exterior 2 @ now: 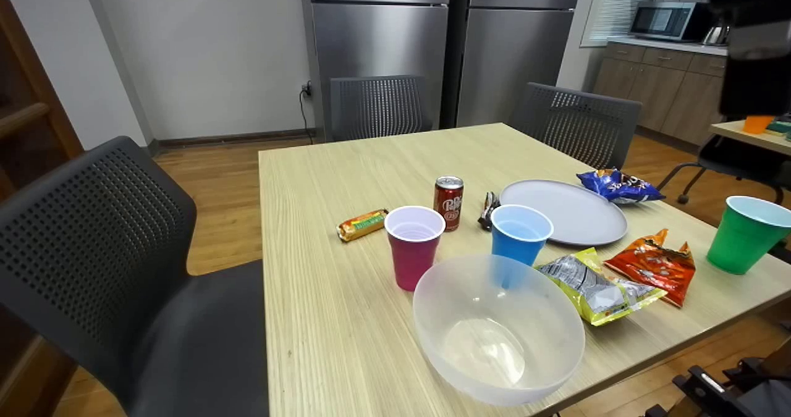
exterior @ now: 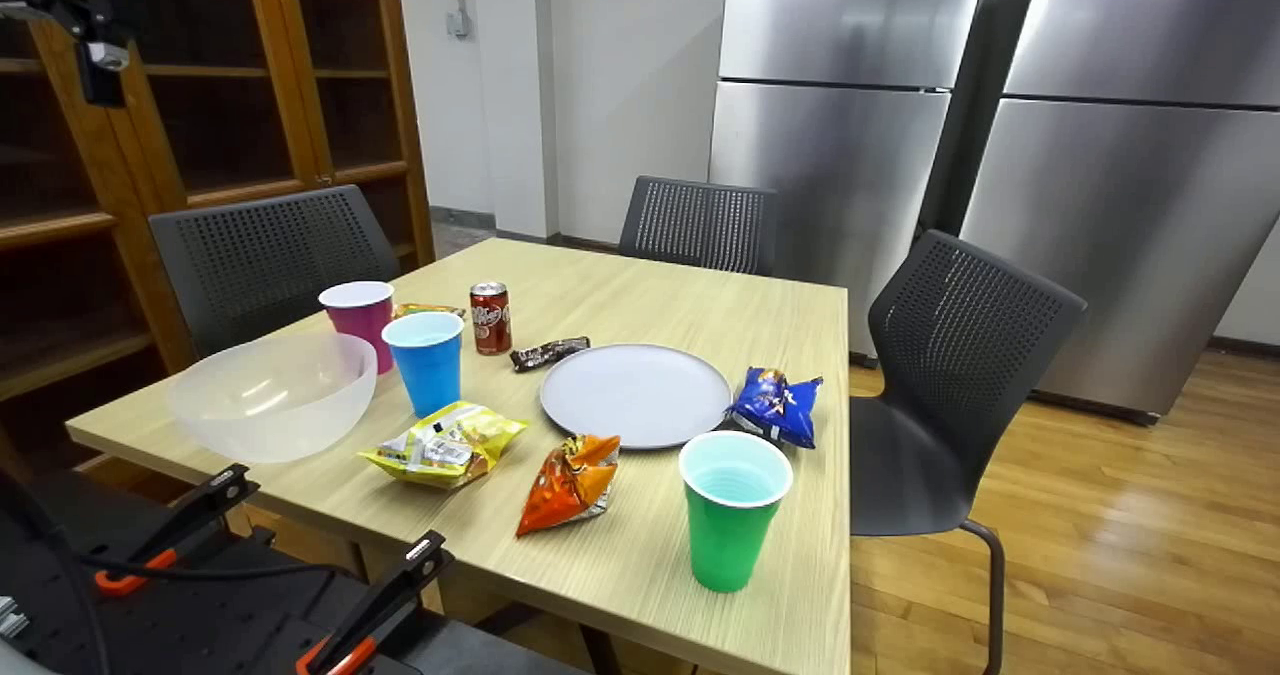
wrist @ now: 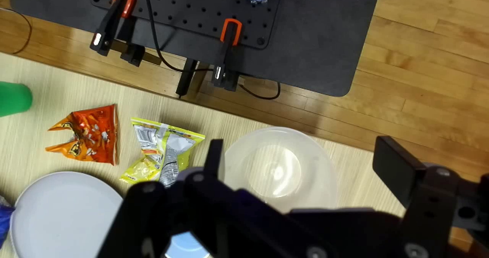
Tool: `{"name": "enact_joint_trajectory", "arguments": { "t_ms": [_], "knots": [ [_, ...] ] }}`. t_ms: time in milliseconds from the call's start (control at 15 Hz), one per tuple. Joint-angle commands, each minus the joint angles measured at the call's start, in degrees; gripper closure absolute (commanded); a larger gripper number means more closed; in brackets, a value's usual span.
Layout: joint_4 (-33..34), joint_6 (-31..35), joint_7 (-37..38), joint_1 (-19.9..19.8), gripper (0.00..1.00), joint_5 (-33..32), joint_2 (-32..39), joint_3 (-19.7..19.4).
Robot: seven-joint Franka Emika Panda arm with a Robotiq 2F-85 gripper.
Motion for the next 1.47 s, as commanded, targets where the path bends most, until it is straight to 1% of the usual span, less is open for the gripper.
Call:
{"name": "enact_joint_trajectory", "arguments": {
  "t_ms": [0,533,733,1000,1400],
  "knots": [
    [0.1,-0.1,0.1,0.3,0.0,-0.1,0.1,-0.2],
    [0.1,-0.1,0.1,0.3,0.0,-0.1,0.1,-0.2],
    [0.8,0.5,0.9,-0.3,0.0,0.4,1.7,-0.5],
    [1.1,2.9,1.4,-0.9,0.0,0.1,4.5,-0.6],
    [1.6,8.4,0.5,-1.3,0.0,-0.5,9.2,-1.6]
  ]
}}
